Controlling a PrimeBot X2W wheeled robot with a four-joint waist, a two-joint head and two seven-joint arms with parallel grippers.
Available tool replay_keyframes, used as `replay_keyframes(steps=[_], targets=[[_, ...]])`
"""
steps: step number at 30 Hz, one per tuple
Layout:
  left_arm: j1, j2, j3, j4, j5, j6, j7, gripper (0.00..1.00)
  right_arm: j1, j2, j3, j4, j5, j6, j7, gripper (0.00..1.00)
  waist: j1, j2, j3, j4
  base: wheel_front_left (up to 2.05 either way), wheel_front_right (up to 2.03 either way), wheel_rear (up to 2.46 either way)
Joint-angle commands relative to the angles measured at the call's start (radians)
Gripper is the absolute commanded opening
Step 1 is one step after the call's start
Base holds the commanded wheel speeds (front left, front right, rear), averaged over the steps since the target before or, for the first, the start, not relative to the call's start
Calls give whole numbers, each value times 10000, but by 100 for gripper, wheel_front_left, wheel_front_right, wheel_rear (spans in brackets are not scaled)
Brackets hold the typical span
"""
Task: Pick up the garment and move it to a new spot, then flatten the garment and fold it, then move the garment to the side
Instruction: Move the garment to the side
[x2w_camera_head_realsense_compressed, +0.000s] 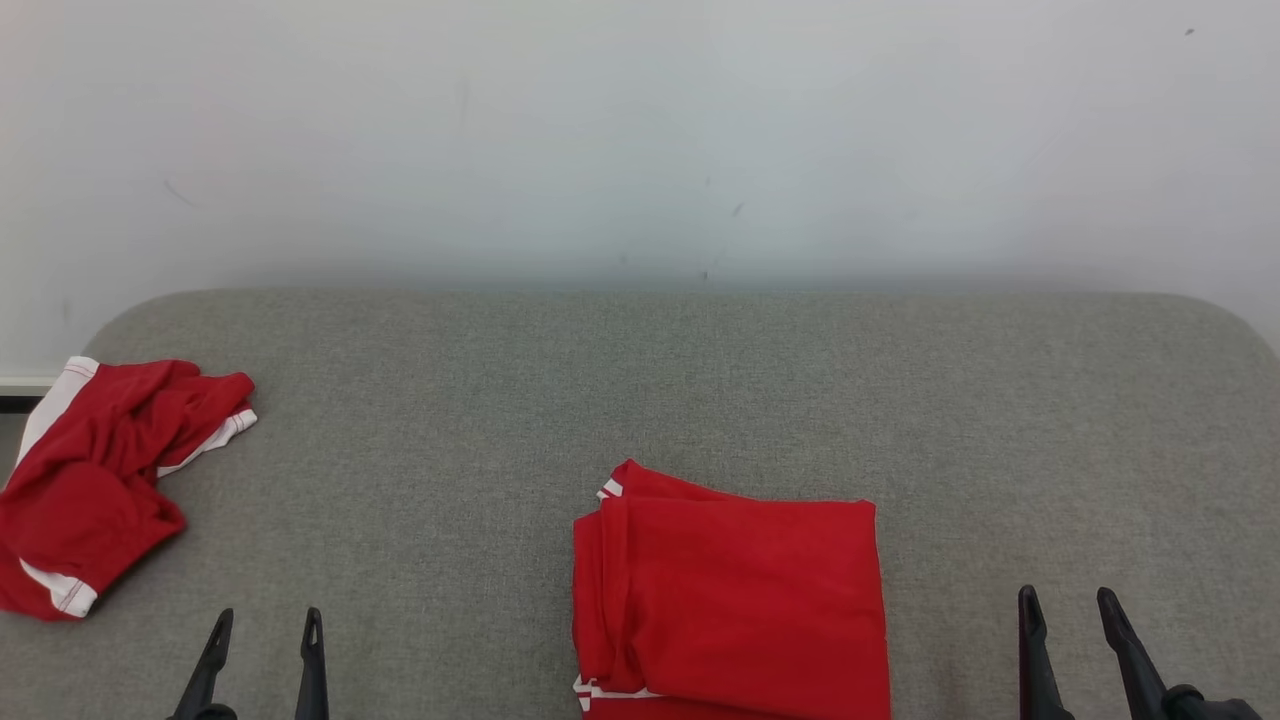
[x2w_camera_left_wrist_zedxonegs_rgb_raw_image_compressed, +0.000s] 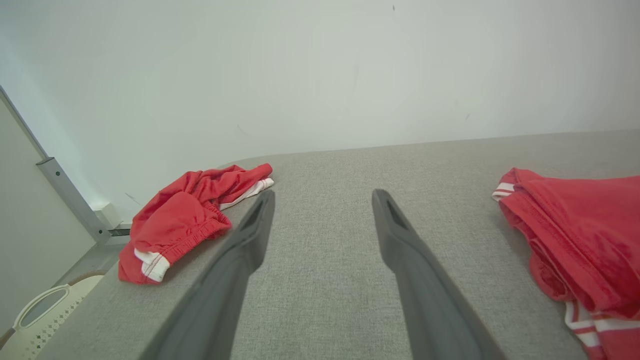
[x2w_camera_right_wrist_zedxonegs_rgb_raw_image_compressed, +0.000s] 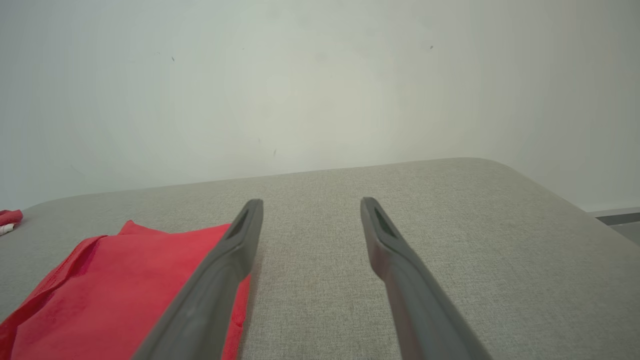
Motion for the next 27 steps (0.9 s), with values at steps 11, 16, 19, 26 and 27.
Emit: replay_keyframes(steps=[11, 16, 19, 26, 27], targets=[[179, 149, -150, -284, 42, 99, 117, 100, -188, 20, 113, 256, -30, -25, -4, 100, 0, 0, -11, 25, 0, 0, 0], [182, 210, -206, -335, 36, 125, 158, 100, -227, 23, 129, 373, -33, -25, -4, 100, 0, 0, -7, 31, 0, 0, 0], [183, 226, -225, -359, -9, 128, 170, 100, -250, 24, 149, 436, -42, -25, -4, 100, 0, 0, -4, 41, 0, 0, 0], [165, 236, -254, -376, -120, 173, 203, 100, -476, -11, 392, 1004, 39, -25, -4, 100, 0, 0, 12, 77, 0, 0, 0], [158, 233, -261, -374, -127, 179, 202, 100, -595, -16, 454, 1177, 62, -25, -4, 100, 0, 0, 21, 81, 0, 0, 0]])
